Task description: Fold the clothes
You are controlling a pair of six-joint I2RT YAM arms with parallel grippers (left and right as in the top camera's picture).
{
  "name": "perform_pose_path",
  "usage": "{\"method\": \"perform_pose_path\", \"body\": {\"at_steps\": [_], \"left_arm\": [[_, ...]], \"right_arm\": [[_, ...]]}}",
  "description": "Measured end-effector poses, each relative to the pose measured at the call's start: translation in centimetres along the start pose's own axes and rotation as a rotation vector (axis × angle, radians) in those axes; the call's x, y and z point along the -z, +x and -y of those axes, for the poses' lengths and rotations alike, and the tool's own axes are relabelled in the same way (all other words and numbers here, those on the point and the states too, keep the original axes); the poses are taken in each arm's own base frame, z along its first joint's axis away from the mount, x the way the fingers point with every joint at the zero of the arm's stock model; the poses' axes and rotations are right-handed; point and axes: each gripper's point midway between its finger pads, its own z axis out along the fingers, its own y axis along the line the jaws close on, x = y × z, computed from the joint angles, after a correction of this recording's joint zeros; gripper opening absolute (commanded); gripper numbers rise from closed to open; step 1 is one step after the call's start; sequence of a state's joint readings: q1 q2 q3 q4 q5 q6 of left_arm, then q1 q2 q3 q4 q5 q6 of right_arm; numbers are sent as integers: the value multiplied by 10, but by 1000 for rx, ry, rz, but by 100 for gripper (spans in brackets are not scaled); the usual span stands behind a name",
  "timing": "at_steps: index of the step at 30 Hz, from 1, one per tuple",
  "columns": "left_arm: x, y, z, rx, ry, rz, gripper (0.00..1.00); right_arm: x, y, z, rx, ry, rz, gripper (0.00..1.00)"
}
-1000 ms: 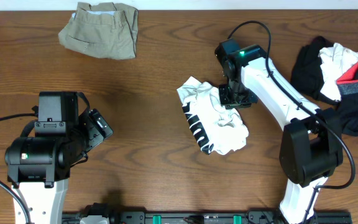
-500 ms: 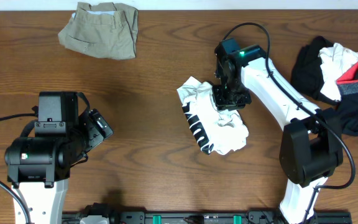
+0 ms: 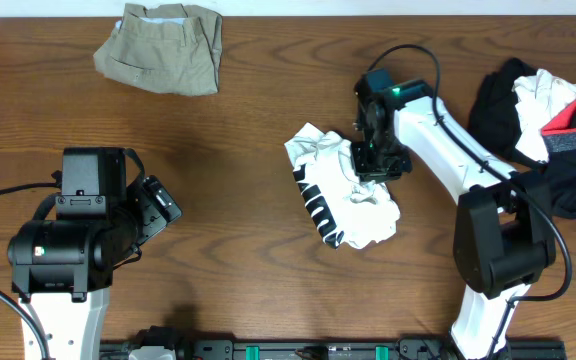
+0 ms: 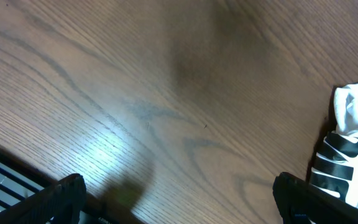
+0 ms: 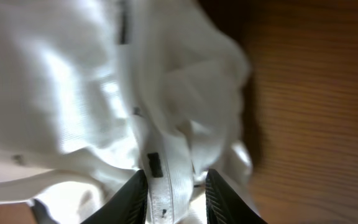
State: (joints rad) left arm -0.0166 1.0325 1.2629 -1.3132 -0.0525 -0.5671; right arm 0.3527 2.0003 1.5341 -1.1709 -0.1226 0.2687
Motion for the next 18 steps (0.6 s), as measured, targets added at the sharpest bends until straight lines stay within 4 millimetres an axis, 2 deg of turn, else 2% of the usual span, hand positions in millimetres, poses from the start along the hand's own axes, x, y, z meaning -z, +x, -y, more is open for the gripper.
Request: {"method": "perform_pose_path", "body": {"at_steps": [6,18], "left_arm": [[0,0,0,0,0,0,98],[-2,0,0,-1,-6,-8,98]], "right_arm": [[1,1,12,-31,4,-14,29],[1,3,3,-27,-41,-27,36]]}}
